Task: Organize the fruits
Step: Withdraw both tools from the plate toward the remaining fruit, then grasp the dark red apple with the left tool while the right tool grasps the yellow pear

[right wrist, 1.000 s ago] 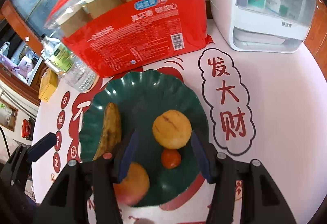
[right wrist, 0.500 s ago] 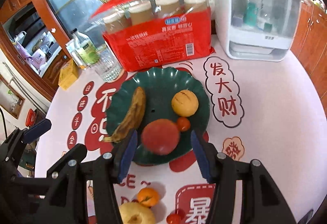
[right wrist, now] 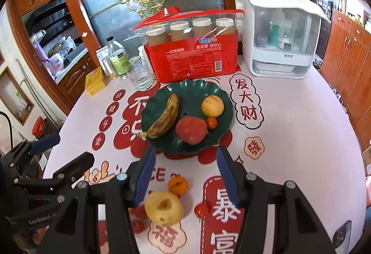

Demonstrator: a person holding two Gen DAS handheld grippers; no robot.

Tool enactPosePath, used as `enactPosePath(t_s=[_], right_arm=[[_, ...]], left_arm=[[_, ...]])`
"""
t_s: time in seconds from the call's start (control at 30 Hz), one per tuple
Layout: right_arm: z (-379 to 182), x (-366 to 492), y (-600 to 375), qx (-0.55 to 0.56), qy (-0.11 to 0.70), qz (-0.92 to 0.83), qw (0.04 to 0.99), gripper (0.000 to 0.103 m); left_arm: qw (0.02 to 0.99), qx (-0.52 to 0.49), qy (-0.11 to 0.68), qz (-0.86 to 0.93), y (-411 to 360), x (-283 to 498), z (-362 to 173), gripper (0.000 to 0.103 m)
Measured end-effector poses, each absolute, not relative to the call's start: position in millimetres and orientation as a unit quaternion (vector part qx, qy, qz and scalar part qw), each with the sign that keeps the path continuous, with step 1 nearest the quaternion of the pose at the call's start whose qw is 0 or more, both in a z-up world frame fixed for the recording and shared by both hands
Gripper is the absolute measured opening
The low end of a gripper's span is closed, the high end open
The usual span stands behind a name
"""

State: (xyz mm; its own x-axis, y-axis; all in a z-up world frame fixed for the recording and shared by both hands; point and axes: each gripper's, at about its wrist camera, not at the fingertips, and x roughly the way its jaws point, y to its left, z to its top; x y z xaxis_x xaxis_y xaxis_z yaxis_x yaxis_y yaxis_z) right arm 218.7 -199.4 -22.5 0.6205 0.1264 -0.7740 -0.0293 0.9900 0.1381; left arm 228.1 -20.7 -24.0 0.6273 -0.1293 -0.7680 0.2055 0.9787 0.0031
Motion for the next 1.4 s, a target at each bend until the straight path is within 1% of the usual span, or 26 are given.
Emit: enactPosePath(t_s=[0.2,0.47,0.87,1.0,1.4], right_arm=[[-24.2,186.6,-190.1,0.046,0.427,0.049,0.902,0.055],[-37.8,157.0,-178.8,0.028,0.426,0.046,0.903,0.055],[-62.6,137.6,-175.6,0.034,0.433,0.044,0.9,0.055],[-77.2,134.3,-177.3,0.044,0.448,0.045,0.892,0.055],[-118.3,140.7,-171.6,0.051,0.475,0.052,0.877,0.055]], left_arm=[[0.903,0.022,0.42,-0.084,-8.6,198.3,-24.3,0.09],[0.907,0.017,0.413,-0.083,-3.8,169.8,-42.2,0.091],[0.893,0.001,0.444,-0.067,14.6,158.1,-88.8,0.091],[0.885,-0.002,0.46,-0.068,20.8,158.3,-104.2,0.091],[0.86,-0.011,0.502,-0.092,3.4,160.8,-160.7,0.091]])
